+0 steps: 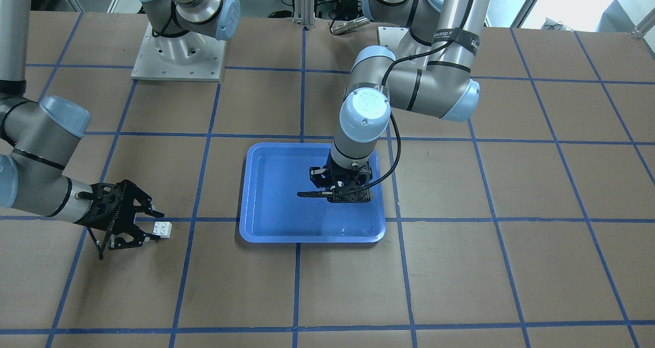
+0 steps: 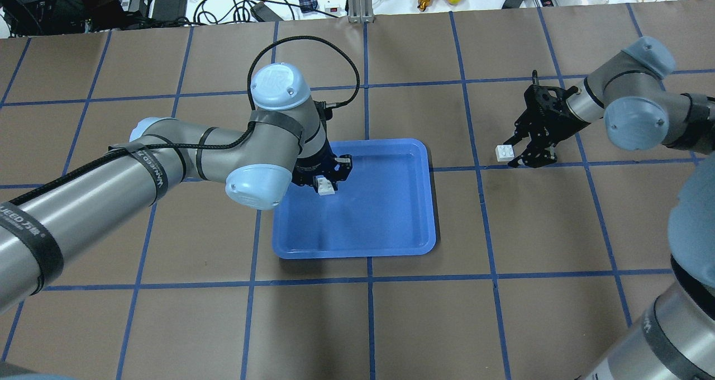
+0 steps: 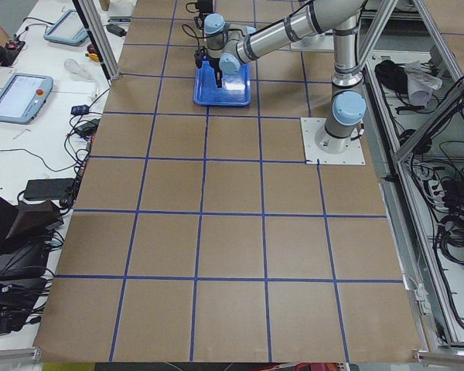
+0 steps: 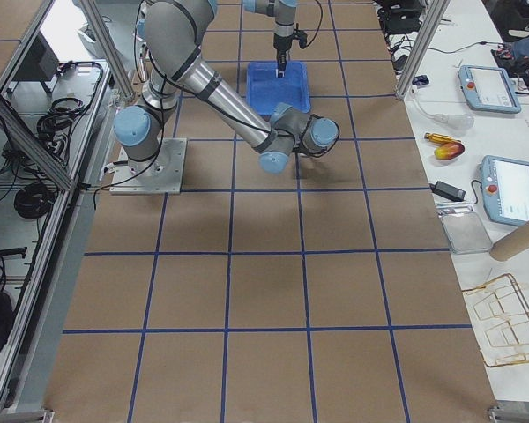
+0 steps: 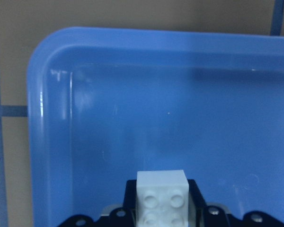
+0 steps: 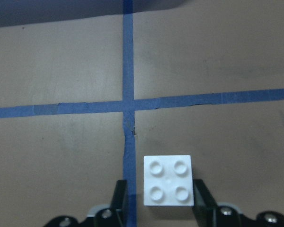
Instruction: Assemble white blocks and place on blue tray
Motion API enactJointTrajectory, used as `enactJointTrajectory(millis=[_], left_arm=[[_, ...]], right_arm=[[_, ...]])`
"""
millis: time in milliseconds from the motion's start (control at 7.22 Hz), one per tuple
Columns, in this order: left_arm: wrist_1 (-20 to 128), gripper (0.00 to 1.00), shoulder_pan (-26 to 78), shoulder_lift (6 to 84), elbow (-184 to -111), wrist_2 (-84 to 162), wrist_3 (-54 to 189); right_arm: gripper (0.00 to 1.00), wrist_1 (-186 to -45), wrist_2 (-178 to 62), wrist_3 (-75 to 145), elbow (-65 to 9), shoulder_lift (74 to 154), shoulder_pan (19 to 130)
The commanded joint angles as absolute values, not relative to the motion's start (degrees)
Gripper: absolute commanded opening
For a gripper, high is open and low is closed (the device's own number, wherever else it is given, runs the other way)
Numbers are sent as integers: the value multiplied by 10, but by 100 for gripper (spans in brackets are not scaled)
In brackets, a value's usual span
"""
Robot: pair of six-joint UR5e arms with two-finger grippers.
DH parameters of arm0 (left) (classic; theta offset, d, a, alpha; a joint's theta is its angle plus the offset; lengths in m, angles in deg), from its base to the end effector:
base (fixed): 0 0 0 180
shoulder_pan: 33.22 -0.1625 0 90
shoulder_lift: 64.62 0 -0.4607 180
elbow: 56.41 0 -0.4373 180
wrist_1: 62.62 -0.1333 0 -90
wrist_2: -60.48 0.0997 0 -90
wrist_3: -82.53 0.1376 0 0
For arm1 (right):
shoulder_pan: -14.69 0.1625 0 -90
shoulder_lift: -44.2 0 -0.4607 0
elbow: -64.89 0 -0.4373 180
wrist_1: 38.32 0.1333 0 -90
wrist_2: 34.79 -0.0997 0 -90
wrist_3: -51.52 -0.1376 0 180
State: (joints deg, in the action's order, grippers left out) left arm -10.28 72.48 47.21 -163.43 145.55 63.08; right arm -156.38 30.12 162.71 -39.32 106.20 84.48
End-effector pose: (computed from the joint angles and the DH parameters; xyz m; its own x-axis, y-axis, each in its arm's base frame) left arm -0.3044 -0.5467 0.1767 -0.9949 -0.0679 0.0741 -0.0644 0.9968 0.0482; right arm -0.0296 -0.6353 0.1303 -0.0181 -0.9967 -0.0793 -0.8801 0.0535 -0.4717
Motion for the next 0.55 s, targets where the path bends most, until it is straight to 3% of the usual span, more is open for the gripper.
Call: enactJointTrajectory(millis=[0, 415], left_arm=[[-123, 24, 752, 494, -1634, 1456, 578], [-128, 24, 773, 512, -1634, 1456, 554]], right_arm=[[0, -1564, 325, 1624, -393, 1063, 845], [0, -1564, 328, 1620, -388, 1084, 848]])
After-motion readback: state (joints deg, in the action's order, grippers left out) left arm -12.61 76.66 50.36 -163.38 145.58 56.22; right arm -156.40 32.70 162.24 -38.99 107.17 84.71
